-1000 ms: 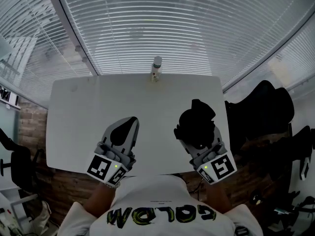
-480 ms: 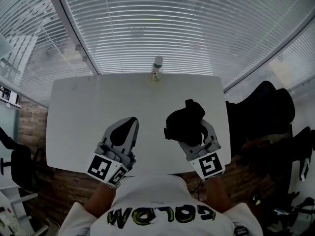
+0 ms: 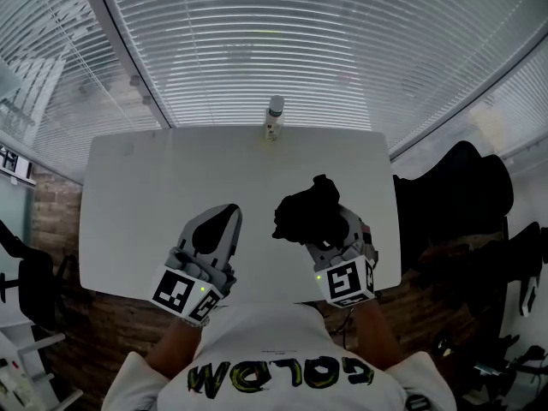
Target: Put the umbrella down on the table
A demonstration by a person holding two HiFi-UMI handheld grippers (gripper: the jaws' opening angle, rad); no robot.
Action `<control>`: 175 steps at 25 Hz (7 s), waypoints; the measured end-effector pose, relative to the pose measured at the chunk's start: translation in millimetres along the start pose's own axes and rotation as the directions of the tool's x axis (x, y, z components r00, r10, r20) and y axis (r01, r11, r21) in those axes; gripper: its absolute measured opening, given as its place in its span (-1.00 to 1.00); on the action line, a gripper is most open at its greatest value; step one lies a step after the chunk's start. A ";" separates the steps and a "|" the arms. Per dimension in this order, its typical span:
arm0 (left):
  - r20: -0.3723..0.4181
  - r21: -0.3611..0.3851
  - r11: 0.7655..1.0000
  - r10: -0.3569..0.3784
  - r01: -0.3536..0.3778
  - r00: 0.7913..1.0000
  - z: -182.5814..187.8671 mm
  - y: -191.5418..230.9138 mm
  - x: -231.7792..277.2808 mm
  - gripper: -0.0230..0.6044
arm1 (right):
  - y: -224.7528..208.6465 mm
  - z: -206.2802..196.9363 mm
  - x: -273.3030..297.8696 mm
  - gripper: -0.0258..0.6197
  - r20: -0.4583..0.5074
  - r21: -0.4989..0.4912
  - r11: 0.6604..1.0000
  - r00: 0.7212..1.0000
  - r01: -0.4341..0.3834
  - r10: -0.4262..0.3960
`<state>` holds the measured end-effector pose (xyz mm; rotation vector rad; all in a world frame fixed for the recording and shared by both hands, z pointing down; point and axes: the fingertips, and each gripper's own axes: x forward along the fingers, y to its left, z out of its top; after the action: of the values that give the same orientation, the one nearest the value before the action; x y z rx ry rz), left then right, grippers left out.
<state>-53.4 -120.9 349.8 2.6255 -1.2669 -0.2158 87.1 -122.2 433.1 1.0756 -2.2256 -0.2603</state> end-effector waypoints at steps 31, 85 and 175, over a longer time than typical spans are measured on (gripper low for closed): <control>0.011 -0.014 1.000 0.013 -0.013 1.000 1.4 7.8 -0.7 -0.89 | 38.4 -109.4 77.0 -0.09 -0.306 -0.127 0.985 0.949 -0.114 0.071; -0.008 -0.021 0.999 0.042 -0.042 0.999 -7.7 10.3 -12.6 -0.89 | 84.2 -212.1 136.9 -0.07 -0.540 -0.183 0.908 0.810 -0.378 0.228; -0.021 -0.023 1.000 0.012 -0.012 1.000 -11.2 10.6 1.7 -0.89 | -30.2 63.8 -34.0 -0.73 0.324 0.392 0.912 0.946 -0.118 -0.018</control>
<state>-57.9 -127.1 363.3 2.5935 -1.2654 -0.1995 81.7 -122.0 355.0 1.2600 -2.6786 0.0664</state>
